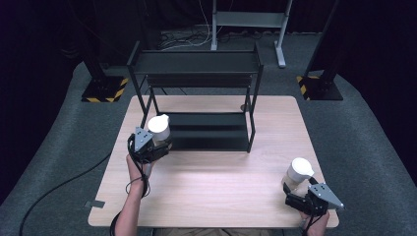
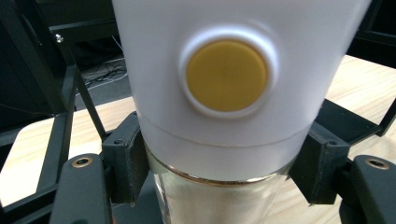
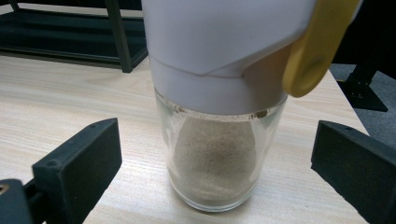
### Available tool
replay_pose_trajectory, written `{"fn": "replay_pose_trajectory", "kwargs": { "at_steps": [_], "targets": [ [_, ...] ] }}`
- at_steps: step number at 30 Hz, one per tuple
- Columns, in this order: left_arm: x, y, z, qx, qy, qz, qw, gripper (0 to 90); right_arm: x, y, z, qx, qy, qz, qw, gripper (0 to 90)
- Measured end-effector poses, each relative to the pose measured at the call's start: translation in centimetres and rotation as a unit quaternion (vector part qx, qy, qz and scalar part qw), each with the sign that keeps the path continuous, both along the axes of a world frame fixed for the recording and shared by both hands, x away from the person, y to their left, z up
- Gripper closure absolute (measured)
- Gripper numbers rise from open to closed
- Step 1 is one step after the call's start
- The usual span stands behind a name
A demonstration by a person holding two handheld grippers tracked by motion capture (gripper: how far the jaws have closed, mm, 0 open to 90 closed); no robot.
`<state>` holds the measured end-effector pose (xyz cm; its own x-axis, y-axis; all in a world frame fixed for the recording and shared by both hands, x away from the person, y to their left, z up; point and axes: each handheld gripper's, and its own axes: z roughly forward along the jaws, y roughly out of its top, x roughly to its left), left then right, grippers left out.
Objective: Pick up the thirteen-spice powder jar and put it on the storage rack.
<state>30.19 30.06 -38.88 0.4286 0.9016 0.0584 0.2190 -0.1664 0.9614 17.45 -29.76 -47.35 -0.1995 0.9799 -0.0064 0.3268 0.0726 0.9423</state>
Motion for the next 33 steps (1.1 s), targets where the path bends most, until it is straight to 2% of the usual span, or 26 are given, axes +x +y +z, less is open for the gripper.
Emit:
{"fn": "replay_pose_trajectory", "kwargs": {
  "at_steps": [17,33],
  "targets": [
    [1.6,-1.0,1.2,0.003,-0.002,-0.007,1.0000,30.1,0.0,-0.1,0.0,0.001,0.000,0.002,1.0000,0.7],
    [2.7,-0.9,2.4,0.004,-0.007,-0.006,0.9999,30.1,0.0,0.0,0.0,0.000,0.000,0.001,1.0000,0.7]
  ]
}}
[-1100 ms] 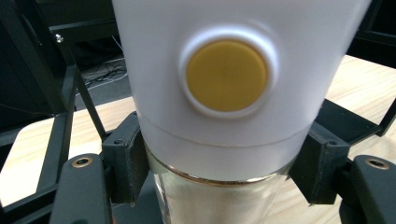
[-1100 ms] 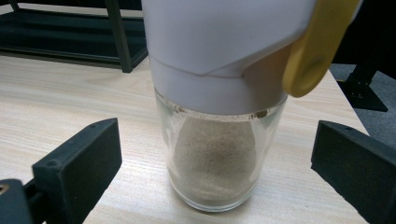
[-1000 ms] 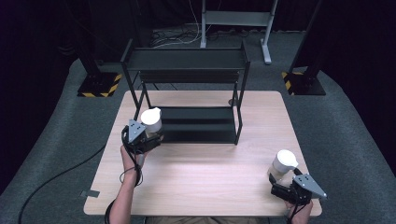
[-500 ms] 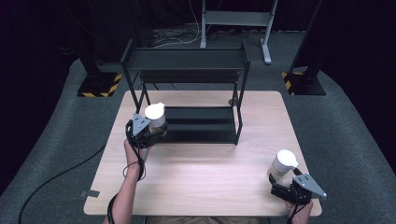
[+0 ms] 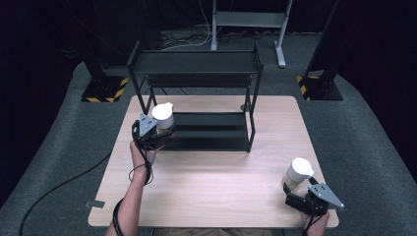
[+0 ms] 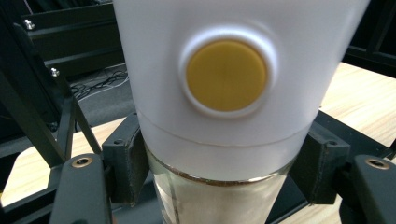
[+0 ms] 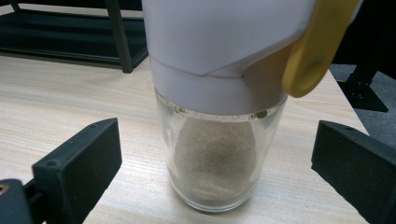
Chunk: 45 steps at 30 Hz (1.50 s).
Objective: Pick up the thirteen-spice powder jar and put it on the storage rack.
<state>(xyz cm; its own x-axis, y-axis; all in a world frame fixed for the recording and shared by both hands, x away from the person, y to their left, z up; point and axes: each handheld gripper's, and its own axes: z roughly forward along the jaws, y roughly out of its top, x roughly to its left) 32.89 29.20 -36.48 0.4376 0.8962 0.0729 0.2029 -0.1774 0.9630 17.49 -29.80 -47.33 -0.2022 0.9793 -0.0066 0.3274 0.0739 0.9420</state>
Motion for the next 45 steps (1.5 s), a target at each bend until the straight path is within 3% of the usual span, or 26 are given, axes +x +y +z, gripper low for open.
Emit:
{"fn": "replay_pose_trajectory", "kwargs": {
  "at_steps": [17,45],
  "targets": [
    [0.1,1.1,1.2,-0.006,-0.008,0.005,0.9999,30.1,-0.2,0.1,-0.2,0.001,-0.005,-0.004,1.0000,0.8],
    [1.0,1.3,3.1,-0.002,-0.015,-0.002,0.9999,30.1,-0.1,0.1,-0.1,0.001,-0.003,-0.004,1.0000,0.8]
  ]
}}
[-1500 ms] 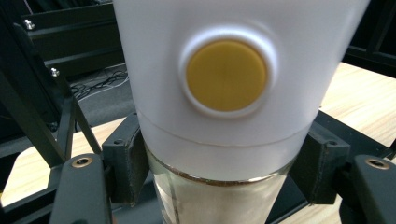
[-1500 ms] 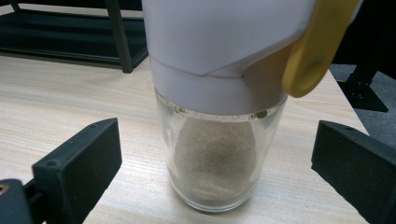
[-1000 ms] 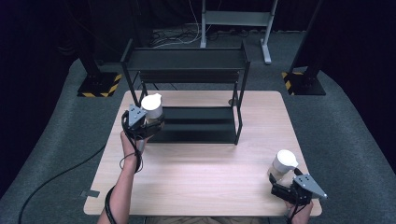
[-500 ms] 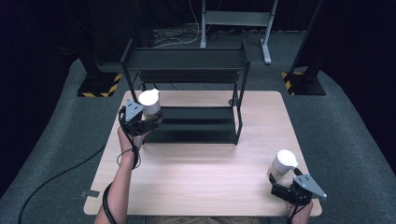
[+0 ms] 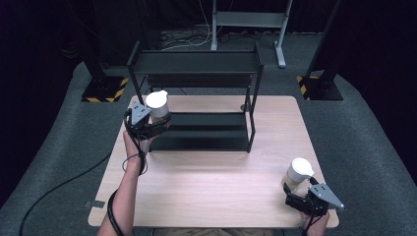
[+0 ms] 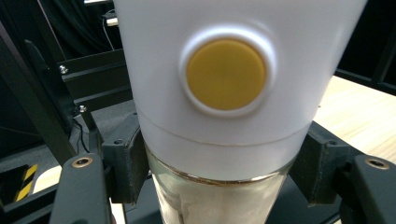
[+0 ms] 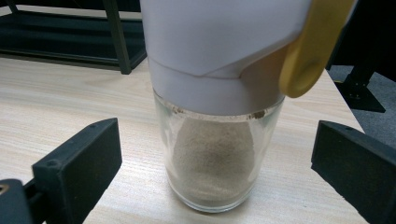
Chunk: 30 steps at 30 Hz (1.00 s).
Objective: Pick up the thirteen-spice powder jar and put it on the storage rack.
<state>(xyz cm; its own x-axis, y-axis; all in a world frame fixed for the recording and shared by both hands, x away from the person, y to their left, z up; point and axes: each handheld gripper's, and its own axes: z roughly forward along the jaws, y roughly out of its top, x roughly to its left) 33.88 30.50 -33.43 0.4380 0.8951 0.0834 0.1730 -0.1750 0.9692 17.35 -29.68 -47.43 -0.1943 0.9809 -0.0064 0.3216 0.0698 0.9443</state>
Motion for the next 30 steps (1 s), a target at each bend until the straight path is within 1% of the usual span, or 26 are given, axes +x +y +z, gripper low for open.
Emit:
{"fn": "replay_pose_trajectory", "kwargs": {
  "at_steps": [4,9,16,22,26,30],
  "targets": [
    [0.3,0.0,0.2,0.001,0.002,-0.002,1.0000,30.1,-0.1,0.0,-0.1,0.000,-0.002,0.000,1.0000,0.8],
    [0.5,0.2,0.5,-0.007,0.002,-0.004,1.0000,30.1,0.0,0.0,-0.1,0.000,-0.002,0.000,1.0000,0.8],
    [0.9,0.5,1.1,-0.012,0.004,-0.004,0.9999,30.1,0.0,-0.1,0.0,0.000,-0.001,0.001,1.0000,0.7],
    [0.9,0.6,1.9,-0.012,-0.001,-0.010,0.9999,30.1,-0.1,0.0,-0.1,0.001,-0.003,-0.001,1.0000,0.3],
    [1.0,0.5,2.4,-0.007,-0.002,-0.010,0.9999,30.1,0.0,0.0,0.0,0.001,-0.001,-0.002,1.0000,0.0],
    [1.1,0.5,2.8,-0.009,-0.004,-0.013,0.9999,30.0,-0.1,0.0,-0.1,0.002,-0.003,-0.002,1.0000,0.0]
  ]
}}
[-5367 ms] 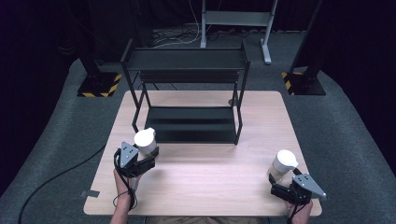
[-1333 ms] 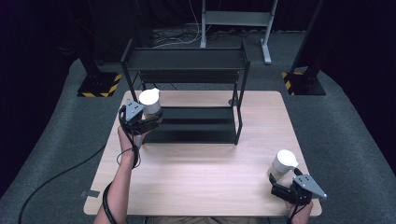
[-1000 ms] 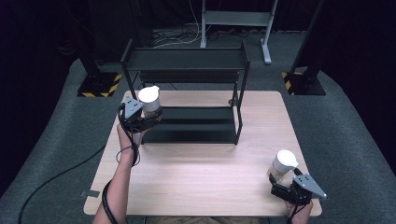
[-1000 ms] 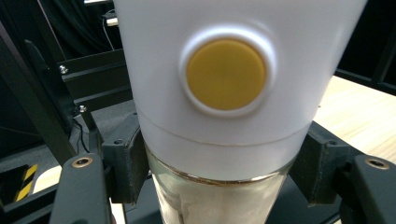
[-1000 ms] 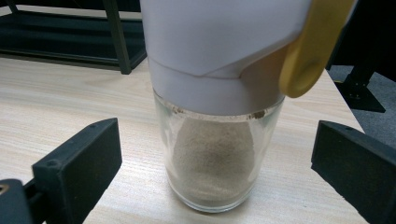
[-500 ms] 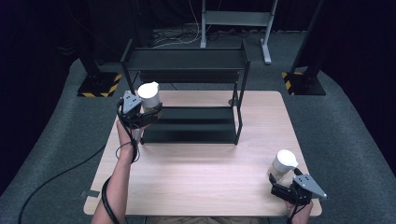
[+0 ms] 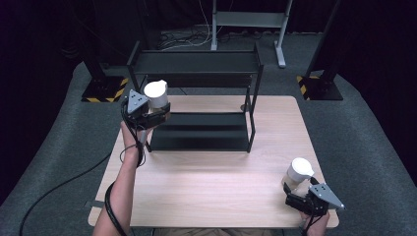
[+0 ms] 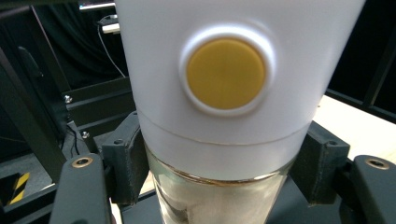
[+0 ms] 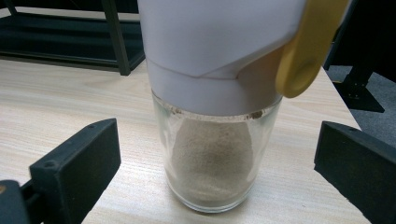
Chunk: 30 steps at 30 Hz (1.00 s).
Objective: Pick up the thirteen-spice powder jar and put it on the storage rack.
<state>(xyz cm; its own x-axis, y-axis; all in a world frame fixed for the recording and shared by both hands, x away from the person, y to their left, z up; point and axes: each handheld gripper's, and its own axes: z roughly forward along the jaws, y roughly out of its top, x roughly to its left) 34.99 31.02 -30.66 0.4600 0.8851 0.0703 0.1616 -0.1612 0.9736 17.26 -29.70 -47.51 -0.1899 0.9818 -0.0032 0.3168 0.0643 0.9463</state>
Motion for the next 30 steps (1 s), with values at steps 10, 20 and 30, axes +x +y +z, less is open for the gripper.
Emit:
{"fn": "replay_pose_trajectory", "kwargs": {
  "at_steps": [10,20,30],
  "targets": [
    [0.1,0.3,1.2,0.000,-0.005,-0.006,1.0000,30.0,0.3,-0.1,0.3,-0.005,0.009,0.008,0.9999,0.0],
    [0.0,0.4,2.9,0.001,-0.016,-0.008,0.9998,30.0,0.4,-0.2,0.3,-0.004,0.011,0.009,0.9999,0.0],
    [0.3,0.3,4.2,0.004,-0.020,-0.011,0.9997,30.1,0.4,-0.2,0.3,-0.003,0.011,0.008,0.9999,0.0]
  ]
}}
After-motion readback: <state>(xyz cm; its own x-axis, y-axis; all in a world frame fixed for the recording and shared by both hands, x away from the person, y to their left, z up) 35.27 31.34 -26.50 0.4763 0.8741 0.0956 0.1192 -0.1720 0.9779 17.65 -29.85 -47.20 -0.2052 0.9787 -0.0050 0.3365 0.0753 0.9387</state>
